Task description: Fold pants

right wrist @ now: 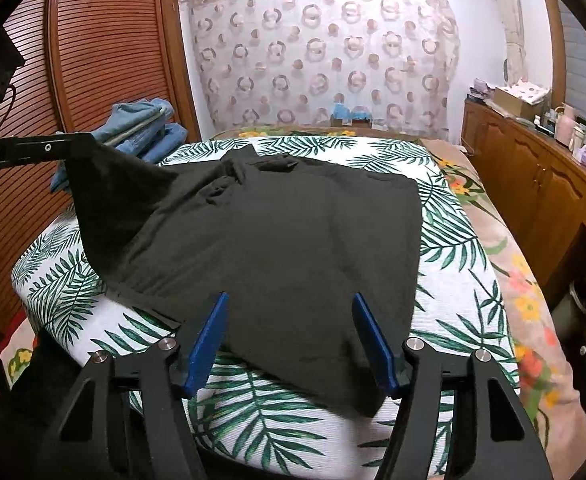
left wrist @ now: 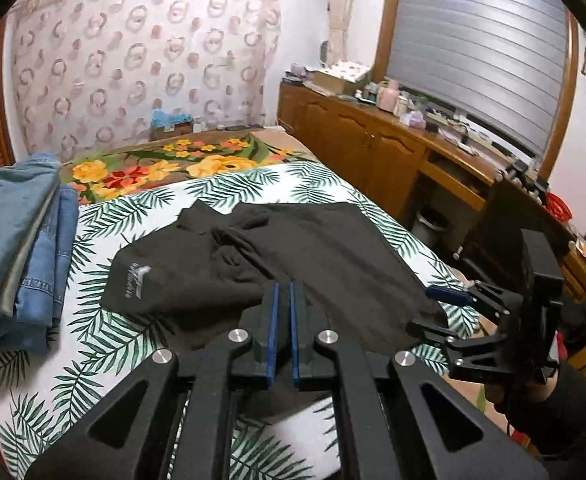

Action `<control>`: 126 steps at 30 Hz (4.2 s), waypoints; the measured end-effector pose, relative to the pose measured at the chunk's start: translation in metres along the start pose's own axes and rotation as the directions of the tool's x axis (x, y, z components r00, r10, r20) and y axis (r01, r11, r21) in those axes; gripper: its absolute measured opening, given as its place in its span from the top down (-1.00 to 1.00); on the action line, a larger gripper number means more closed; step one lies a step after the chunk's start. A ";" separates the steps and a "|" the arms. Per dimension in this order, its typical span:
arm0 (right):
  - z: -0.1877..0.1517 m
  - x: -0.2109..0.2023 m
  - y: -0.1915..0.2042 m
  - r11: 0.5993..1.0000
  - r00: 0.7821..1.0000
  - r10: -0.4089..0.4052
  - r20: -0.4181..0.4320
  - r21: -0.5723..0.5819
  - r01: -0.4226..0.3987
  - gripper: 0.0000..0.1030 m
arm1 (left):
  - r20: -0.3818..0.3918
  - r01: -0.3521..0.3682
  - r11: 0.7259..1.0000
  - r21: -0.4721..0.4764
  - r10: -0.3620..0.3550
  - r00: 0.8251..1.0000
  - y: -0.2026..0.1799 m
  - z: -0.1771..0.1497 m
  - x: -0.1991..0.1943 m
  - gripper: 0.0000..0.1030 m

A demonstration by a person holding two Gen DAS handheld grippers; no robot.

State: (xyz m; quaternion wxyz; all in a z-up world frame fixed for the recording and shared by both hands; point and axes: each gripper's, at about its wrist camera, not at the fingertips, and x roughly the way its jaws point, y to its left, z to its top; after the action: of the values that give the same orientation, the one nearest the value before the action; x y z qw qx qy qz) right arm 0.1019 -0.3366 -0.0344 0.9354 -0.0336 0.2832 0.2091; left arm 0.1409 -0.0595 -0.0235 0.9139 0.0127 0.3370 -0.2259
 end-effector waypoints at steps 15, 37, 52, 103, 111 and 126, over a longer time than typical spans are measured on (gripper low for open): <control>0.013 0.011 0.022 0.998 0.998 0.055 -0.003 -0.029 -0.055 -0.26 | -0.001 -0.086 0.991 -0.100 0.087 0.996 0.049 -0.035 -0.003 -0.70; 0.034 0.062 0.076 0.974 0.980 0.187 -0.074 -0.114 -0.195 0.36 | -0.160 -0.150 0.985 -0.089 0.135 0.978 0.072 -0.096 0.039 -0.70; 0.036 0.099 0.089 0.960 0.962 0.219 -0.160 -0.139 -0.242 0.50 | -0.117 -0.151 0.986 -0.070 0.142 0.983 0.069 -0.102 0.035 -0.71; 0.024 -0.012 0.061 0.997 0.980 -0.064 0.190 -0.032 0.071 0.95 | -0.019 -0.056 0.998 -0.017 0.056 0.998 -0.003 -0.045 0.042 -0.71; 0.012 -0.006 0.068 0.996 0.985 -0.090 0.145 0.006 0.090 0.95 | -0.035 -0.059 0.998 -0.003 0.059 0.998 -0.012 -0.045 0.050 -0.71; 0.014 0.017 0.058 0.992 0.993 -0.122 0.003 0.045 0.122 0.95 | -0.072 -0.076 0.997 0.010 0.077 0.994 -0.012 -0.062 0.056 -0.71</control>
State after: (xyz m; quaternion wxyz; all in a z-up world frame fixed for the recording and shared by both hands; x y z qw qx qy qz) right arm 0.0980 -0.2747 -0.0290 0.9478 -0.0292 0.2824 0.1453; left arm 0.1358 -0.0822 -0.1049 0.9090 0.0370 0.3684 -0.1913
